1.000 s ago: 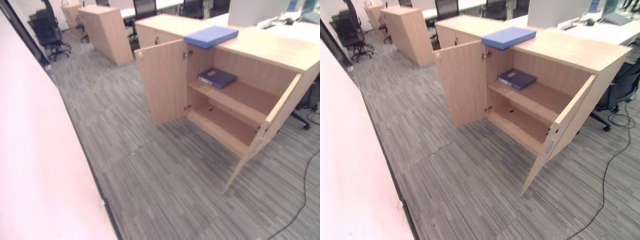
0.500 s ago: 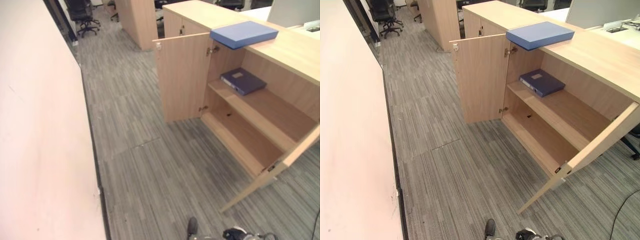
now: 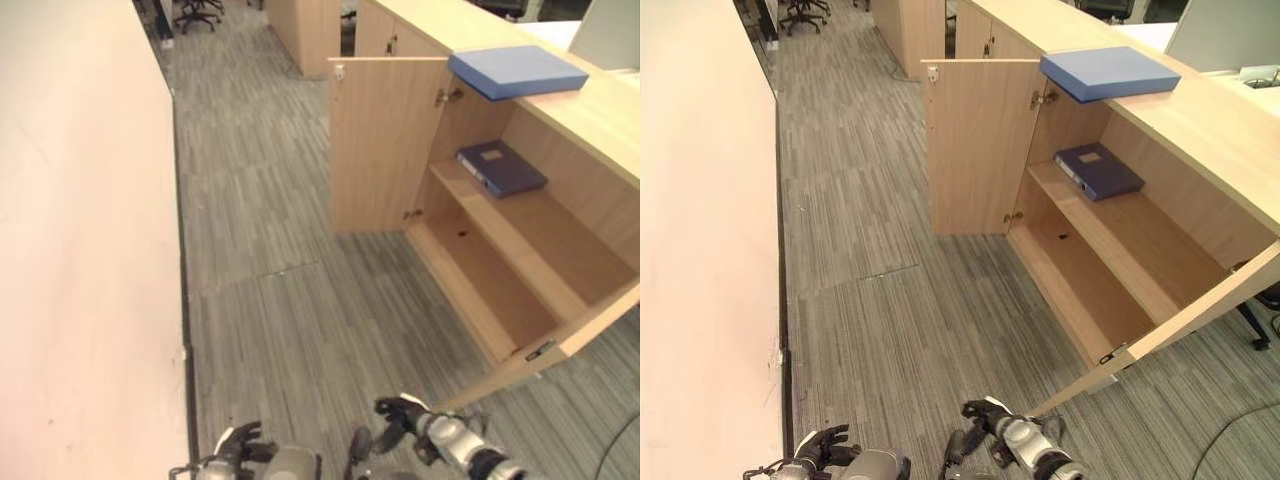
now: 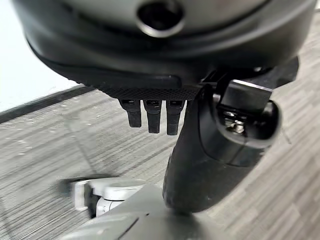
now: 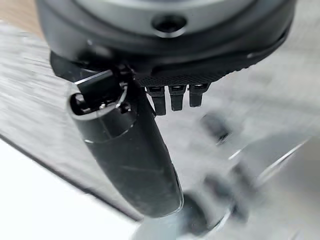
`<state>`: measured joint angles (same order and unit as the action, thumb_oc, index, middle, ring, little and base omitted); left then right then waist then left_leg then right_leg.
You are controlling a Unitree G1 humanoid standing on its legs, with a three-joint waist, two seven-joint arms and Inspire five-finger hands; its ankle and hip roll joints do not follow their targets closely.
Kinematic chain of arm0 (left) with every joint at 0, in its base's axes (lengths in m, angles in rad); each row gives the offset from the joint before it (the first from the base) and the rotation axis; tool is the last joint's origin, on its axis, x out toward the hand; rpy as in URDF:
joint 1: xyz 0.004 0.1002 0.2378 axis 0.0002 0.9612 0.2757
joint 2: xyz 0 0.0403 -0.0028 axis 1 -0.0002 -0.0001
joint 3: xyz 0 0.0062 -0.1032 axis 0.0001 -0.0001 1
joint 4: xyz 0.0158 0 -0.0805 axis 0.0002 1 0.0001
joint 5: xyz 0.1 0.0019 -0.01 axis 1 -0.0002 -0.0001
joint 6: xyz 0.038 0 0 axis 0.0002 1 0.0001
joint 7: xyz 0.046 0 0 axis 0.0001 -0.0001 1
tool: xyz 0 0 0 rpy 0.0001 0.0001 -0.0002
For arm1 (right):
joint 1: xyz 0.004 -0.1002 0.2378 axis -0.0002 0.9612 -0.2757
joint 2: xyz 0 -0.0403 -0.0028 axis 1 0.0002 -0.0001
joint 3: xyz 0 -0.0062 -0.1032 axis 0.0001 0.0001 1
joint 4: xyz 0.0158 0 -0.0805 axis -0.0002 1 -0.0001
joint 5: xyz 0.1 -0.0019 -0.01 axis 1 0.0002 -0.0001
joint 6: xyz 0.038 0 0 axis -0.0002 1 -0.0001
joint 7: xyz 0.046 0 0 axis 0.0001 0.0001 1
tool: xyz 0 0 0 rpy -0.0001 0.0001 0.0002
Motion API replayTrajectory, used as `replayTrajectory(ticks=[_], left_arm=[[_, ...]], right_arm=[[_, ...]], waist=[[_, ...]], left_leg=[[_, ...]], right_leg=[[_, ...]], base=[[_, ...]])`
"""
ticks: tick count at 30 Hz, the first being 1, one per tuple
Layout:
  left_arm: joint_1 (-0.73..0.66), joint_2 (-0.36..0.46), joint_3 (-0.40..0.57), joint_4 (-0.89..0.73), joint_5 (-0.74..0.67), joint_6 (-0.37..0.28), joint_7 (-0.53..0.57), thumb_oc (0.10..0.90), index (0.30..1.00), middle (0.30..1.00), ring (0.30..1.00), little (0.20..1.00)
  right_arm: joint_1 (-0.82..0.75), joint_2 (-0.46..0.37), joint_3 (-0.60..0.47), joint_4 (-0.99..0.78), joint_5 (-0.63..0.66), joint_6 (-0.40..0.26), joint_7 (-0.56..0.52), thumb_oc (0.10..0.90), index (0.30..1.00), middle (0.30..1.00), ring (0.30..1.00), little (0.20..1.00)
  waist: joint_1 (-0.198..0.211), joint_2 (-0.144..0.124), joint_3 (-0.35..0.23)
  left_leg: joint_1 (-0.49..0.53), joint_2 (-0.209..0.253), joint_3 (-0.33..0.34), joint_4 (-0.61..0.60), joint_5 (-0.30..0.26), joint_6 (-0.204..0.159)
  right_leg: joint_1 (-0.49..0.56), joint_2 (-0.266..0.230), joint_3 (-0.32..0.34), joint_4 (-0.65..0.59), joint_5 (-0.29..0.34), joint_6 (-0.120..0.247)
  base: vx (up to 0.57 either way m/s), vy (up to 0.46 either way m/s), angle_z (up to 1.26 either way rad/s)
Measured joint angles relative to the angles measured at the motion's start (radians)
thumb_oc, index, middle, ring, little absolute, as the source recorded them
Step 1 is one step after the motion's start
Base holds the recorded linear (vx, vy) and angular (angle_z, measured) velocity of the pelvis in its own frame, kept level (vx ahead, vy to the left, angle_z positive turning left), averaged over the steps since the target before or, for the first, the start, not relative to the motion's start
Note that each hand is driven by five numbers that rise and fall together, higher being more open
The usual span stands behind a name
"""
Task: Put the empty folder in the office cabinet
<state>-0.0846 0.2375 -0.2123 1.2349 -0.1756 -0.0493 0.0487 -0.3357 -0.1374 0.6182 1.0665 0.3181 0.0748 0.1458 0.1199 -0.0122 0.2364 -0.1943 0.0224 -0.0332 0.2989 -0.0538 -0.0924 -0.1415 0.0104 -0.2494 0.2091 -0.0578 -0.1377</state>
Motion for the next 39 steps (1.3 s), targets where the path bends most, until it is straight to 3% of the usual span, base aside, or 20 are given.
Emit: replayTrajectory(ticks=[1,3,4,6,9,12,13,14,17,20,22,23,26,28,29,31,33,36,37,39], left_arm=[[-0.016,-0.004,-0.002,0.003,-0.016,0.009,0.01,0.8,0.9,0.9,0.9,0.9],[-0.007,0.016,-0.018,0.015,-0.021,0.011,0.009,0.8,0.9,0.9,0.9,0.9],[-0.013,0.016,-0.019,0.04,-0.058,0.017,0.013,0.8,0.9,0.9,0.9,0.9],[-0.004,0.012,-0.024,0.044,-0.059,0.02,0.012,0.8,0.9,0.9,0.9,0.9],[0.06,-0.008,-0.014,0.059,-0.086,0.024,0.012,0.8,0.9,0.9,0.9,0.9],[0.084,-0.06,-0.021,0.08,-0.083,0.047,0.008,0.8,0.9,0.9,0.9,0.9],[0.099,-0.07,-0.04,0.077,-0.069,0.048,0.008,0.8,0.9,0.9,0.9,0.9],[0.107,-0.071,-0.044,0.075,-0.054,0.05,0.006,0.8,0.9,0.9,0.9,0.9],[0.141,-0.036,-0.052,0.04,-0.048,0.049,0.008,0.8,0.9,0.9,0.9,0.9],[0.155,-0.02,-0.056,0.013,-0.048,0.045,0.012,0.8,0.9,0.9,0.9,0.9],[0.139,-0.016,-0.049,0.005,-0.048,0.04,0.011,0.8,0.9,0.9,0.9,0.9],[0.123,-0.02,-0.052,-0.005,-0.048,0.036,0.012,0.8,0.9,0.9,0.9,0.9],[0.091,-0.02,-0.06,-0.032,-0.045,0.02,0.008,0.8,0.9,0.9,0.9,0.9],[0.085,-0.025,-0.062,-0.034,-0.044,0.018,0.002,0.8,0.9,0.9,0.9,0.9],[0.092,-0.028,-0.06,-0.026,-0.044,0.02,-0.001,0.8,0.9,0.9,0.9,0.9],[0.109,-0.02,-0.056,-0.02,-0.041,0.026,-0.002,0.8,0.9,0.9,0.9,0.9],[0.146,-0.009,-0.05,-0.005,-0.035,0.026,0.006,0.8,0.9,0.9,0.9,0.9],[0.177,-0.013,-0.048,0.023,-0.039,0.041,0.006,0.8,0.9,0.9,0.9,0.9],[0.184,-0.025,-0.035,0.034,-0.046,0.046,0.006,0.8,0.9,0.9,0.9,0.9],[0.175,-0.03,0.002,0.053,-0.047,0.047,0.004,0.8,0.9,0.9,0.9,0.9]], right_arm=[[-0.006,0.008,-0.007,0.0,0.029,-0.001,-0.003,0.8,0.9,0.9,0.9,0.9],[-0.008,0.033,0.004,-0.003,0.088,0.006,-0.003,0.8,0.9,0.9,0.9,0.9],[-0.007,0.034,0.006,-0.002,0.137,0.027,0.001,0.8,0.9,0.9,0.9,0.9],[0.003,0.007,0.003,0.0,0.162,0.039,0.002,0.8,0.9,0.9,0.9,0.9],[0.021,-0.019,-0.011,0.006,0.196,0.046,0.008,0.8,0.9,0.9,0.9,0.9],[0.041,-0.045,-0.014,0.007,0.197,0.047,0.015,0.8,0.9,0.9,0.9,0.9],[0.057,-0.054,-0.013,0.007,0.196,0.049,0.017,0.8,0.9,0.9,0.9,0.9],[0.076,-0.06,-0.016,0.011,0.196,0.049,0.015,0.8,0.9,0.9,0.9,0.9],[0.136,-0.023,-0.057,0.042,0.195,0.051,0.024,0.8,0.9,0.9,0.9,0.9],[0.169,0.018,-0.074,0.092,0.193,0.06,0.029,0.8,0.9,0.9,0.9,0.9],[0.171,0.033,-0.083,0.096,0.193,0.06,0.03,0.8,0.9,0.9,0.9,0.9],[0.168,0.038,-0.097,0.096,0.193,0.059,0.029,0.8,0.9,0.9,0.9,0.9],[0.163,0.054,-0.109,0.104,0.193,0.051,0.03,0.8,0.9,0.9,0.9,0.9],[0.16,0.058,-0.123,0.123,0.193,0.045,0.03,0.8,0.9,0.9,0.9,0.9],[0.152,0.056,-0.122,0.147,0.193,0.041,0.029,0.8,0.9,0.9,0.9,0.9],[0.157,0.053,-0.124,0.163,0.192,0.042,0.028,0.8,0.9,0.9,0.9,0.9],[0.168,0.056,-0.123,0.161,0.193,0.037,0.029,0.8,0.9,0.9,0.9,0.9],[0.149,0.061,-0.124,0.149,0.195,0.031,0.028,0.8,0.9,0.9,0.9,0.9],[0.136,0.056,-0.123,0.144,0.197,0.031,0.028,0.8,0.9,0.9,0.9,0.9],[0.13,0.05,-0.122,0.107,0.216,0.03,0.024,0.8,0.9,0.9,0.9,0.9]], waist=[[-0.003,0.025,0.022],[0.02,-0.017,0.035],[0.029,-0.021,0.043],[0.04,-0.002,0.051],[0.059,0.057,0.022],[0.05,0.106,-0.023],[0.044,0.13,-0.053],[0.042,0.14,-0.063],[0.048,0.086,-0.095],[0.052,0.072,-0.139],[0.051,0.064,-0.147],[0.05,0.069,-0.153],[0.049,0.046,-0.172],[0.047,0.044,-0.175],[0.048,0.049,-0.176],[0.053,0.048,-0.175],[0.052,0.037,-0.179],[0.033,0.042,-0.164],[0.02,0.057,-0.143],[0.015,0.054,-0.107]], left_leg=[[0.0,0.033,-0.015,-0.052,0.037,-0.005],[-0.002,0.039,-0.001,-0.192,0.101,-0.026],[0.004,0.06,0.0,-0.381,0.158,-0.042],[0.005,0.072,0.0,-0.391,0.176,-0.05],[0.06,0.116,0.001,-0.385,0.182,-0.062],[0.135,0.106,0.004,-0.39,0.18,-0.057],[0.158,0.112,0.003,-0.39,0.166,-0.038],[0.171,0.107,0.024,-0.386,0.194,-0.004],[0.209,0.019,0.083,-0.385,0.162,0.061],[0.232,-0.049,0.122,-0.385,0.122,0.112],[0.233,-0.078,0.123,-0.385,0.113,0.127],[0.233,-0.087,0.13,-0.384,0.116,0.138],[0.243,-0.127,0.127,-0.384,0.103,0.155],[0.258,-0.143,0.127,-0.385,0.088,0.168],[0.27,-0.148,0.139,-0.385,0.081,0.183],[0.284,-0.149,0.18,-0.385,0.064,0.194],[0.293,-0.152,0.209,-0.383,0.061,0.206],[0.273,-0.13,0.266,-0.382,0.062,0.201],[0.27,-0.113,0.284,-0.382,0.045,0.187],[0.273,-0.101,0.311,-0.383,0.045,0.175]], right_leg=[[-0.002,0.023,-0.016,0.029,-0.025,-0.012],[0.012,0.0,-0.015,-0.004,-0.025,-0.022],[0.059,-0.002,-0.001,-0.091,-0.022,-0.02],[0.109,0.001,0.041,-0.143,-0.014,-0.019],[0.161,-0.002,0.109,-0.178,0.015,0.037],[0.196,-0.029,0.117,-0.239,0.022,0.044],[0.195,-0.029,0.116,-0.251,0.042,0.071],[0.202,-0.041,0.121,-0.256,0.068,0.108],[0.218,-0.141,0.11,-0.242,0.074,0.154],[0.22,-0.213,0.125,-0.224,0.062,0.219],[0.217,-0.239,0.124,-0.214,0.057,0.232],[0.199,-0.264,0.122,-0.171,0.04,0.251],[0.152,-0.307,0.107,-0.054,0.0,0.295],[0.117,-0.32,0.098,0.024,0.001,0.301],[0.07,-0.344,0.066,0.131,-0.003,0.296],[0.034,-0.406,-0.068,0.252,-0.034,0.249],[-0.029,-0.434,-0.118,0.382,-0.062,0.26],[-0.072,-0.403,-0.177,0.284,-0.064,0.308],[-0.086,-0.358,-0.208,0.166,-0.036,0.335],[-0.094,-0.308,-0.23,-0.002,0.02,0.363]], base=[[0.19,0.064,0.16],[0.24,0.106,0.26],[0.27,0.15,0.48],[0.32,0.194,0.27],[0.41,0.275,-0.39],[0.3,0.249,-0.58],[0.2,0.182,-0.29],[0.29,0.295,-0.27],[0.33,0.374,-0.19],[0.22,0.254,-0.23],[0.18,0.249,-0.09],[0.15,0.238,0.02],[0.12,0.198,0.05],[0.16,0.196,-0.13],[0.15,0.097,-0.29],[0.06,0.017,-0.39],[-0.02,-0.031,-0.58],[0.07,-0.107,-0.64],[0.12,-0.14,-0.68],[0.18,-0.18,-0.47]])
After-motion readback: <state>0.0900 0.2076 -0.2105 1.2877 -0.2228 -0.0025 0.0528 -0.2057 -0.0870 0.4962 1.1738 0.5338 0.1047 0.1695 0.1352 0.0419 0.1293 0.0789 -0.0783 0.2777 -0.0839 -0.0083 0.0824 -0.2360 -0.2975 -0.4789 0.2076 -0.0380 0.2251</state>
